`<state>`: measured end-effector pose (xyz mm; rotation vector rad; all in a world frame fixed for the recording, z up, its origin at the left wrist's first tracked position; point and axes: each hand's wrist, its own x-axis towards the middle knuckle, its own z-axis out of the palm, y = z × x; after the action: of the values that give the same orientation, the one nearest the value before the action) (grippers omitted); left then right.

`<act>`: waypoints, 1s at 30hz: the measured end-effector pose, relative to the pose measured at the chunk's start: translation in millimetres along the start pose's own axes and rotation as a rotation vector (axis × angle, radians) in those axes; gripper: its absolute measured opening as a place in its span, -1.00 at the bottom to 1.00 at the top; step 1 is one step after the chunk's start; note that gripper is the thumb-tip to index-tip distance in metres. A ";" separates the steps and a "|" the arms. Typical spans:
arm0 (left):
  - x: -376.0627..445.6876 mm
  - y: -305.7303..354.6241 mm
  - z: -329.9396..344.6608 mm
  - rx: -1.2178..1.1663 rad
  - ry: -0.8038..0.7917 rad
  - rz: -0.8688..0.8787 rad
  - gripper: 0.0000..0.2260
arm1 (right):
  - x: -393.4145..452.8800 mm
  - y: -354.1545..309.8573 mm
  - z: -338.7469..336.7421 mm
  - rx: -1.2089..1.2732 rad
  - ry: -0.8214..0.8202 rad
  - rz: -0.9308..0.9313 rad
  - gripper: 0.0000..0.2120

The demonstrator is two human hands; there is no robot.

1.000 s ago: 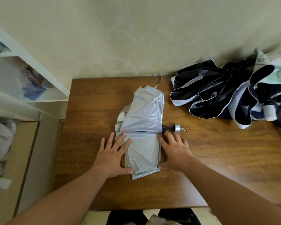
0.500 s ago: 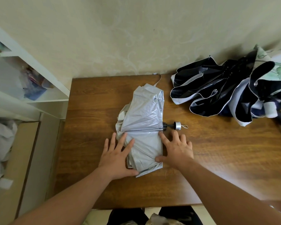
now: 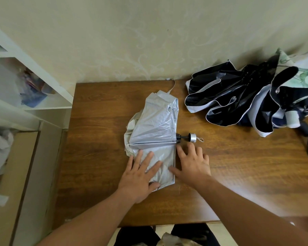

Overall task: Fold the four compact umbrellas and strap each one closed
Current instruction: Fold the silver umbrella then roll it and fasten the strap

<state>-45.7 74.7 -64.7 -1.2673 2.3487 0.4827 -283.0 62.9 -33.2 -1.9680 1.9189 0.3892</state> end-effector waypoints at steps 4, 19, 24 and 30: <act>6.1 -2.4 1.2 0.011 0.033 0.019 -0.30 | -4.1 -13.1 13.3 -0.035 0.112 -0.362 -0.27; -10.9 -46.3 -49.5 -0.137 0.383 -0.037 -0.60 | 4.1 -5.5 17.4 -0.030 -0.261 -0.200 -0.13; 55.8 -50.1 -144.6 -0.454 0.523 -0.310 -0.55 | 12.3 -5.0 -8.6 0.190 -0.239 -0.176 -0.39; 108.8 -61.0 -187.0 -1.424 0.202 -0.391 -0.19 | 10.2 10.1 -34.4 0.322 -0.267 -0.192 -0.45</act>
<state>-85.3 -124.6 31.5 -2.2912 1.6012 2.1328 -294.6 38.4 -7.5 -1.7686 1.5071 0.2556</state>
